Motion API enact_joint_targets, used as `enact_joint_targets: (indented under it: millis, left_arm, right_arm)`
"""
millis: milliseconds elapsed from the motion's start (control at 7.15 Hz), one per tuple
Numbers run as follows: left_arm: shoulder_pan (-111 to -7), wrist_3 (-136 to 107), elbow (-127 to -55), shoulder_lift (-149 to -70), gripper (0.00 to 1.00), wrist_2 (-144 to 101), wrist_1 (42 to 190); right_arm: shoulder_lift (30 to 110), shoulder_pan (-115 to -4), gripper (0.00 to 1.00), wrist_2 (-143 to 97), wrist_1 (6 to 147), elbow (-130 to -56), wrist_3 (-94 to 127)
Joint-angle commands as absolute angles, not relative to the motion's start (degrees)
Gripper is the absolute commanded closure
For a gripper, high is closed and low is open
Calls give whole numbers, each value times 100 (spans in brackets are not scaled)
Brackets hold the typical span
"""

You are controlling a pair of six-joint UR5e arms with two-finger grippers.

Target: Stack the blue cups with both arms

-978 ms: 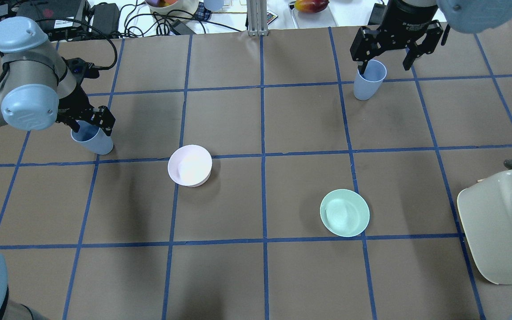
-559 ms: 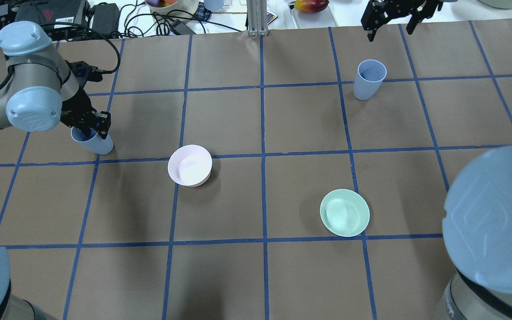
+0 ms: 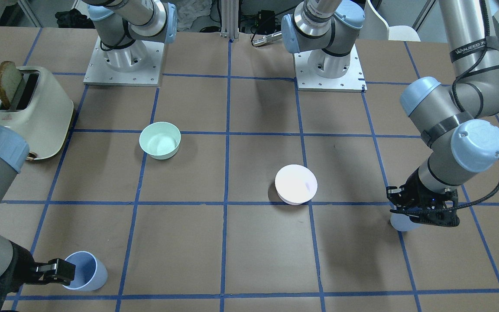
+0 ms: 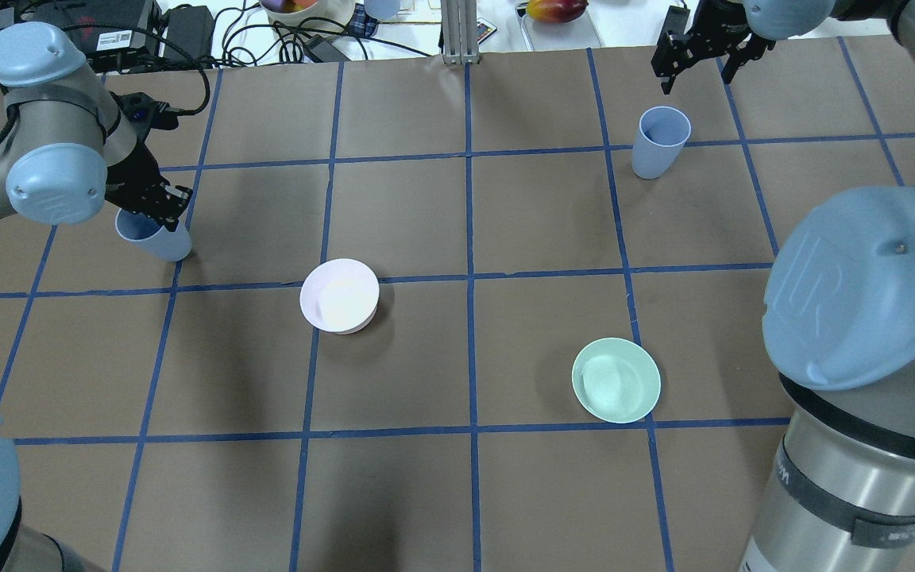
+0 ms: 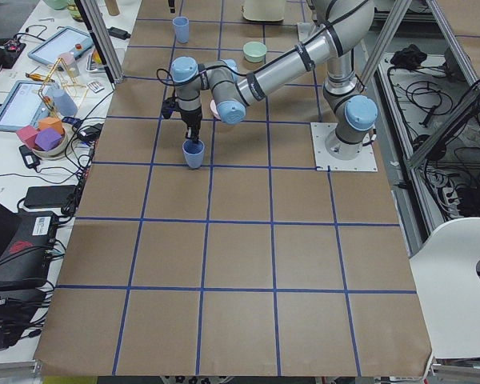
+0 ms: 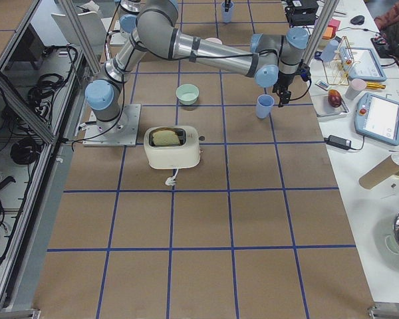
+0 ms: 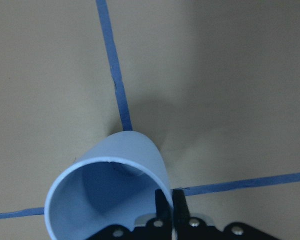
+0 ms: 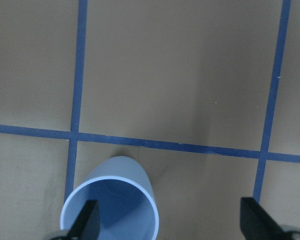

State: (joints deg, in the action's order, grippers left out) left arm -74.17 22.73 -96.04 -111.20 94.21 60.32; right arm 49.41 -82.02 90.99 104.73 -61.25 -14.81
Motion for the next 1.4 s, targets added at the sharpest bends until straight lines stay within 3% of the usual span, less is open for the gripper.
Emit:
enact_joint_targets:
  millis: [0,280,419,699,839,978,1258]
  left_arm:
    - [-7889,930,-8854,-11319,100,9141,6378]
    - [-8828,-1028,-8020,-11888,100,9123,6398]
    - [-9268,-1655,-7581,-12205,100,9140,6433]
    - [-9981,-2589,-6885,-12724,100,9149,6451]
    - [-10315,-2967,-6612,-12927,100,9176,6434]
    - [-10588,-3319,-6383,-13068,100,9211,6442]
    - [-10880,-3568,-6249,-13218,100,9202,6416]
  right_arm:
    - [4790,-8156,0,9105,10433,-6231,-1485]
    - [4773,-8156,0,9106,10362,-6389,-1485]
    - [4729,-8156,8,9088,10371,-6477,-1485]
    - [4729,-8156,66,9079,10380,-6600,-1494]
    - [4729,-8156,86,9079,10362,-6644,-1494]
    - [4798,-8156,100,9088,10188,-6618,-1494]
    - [4860,-8156,100,8939,10072,-6574,-1494]
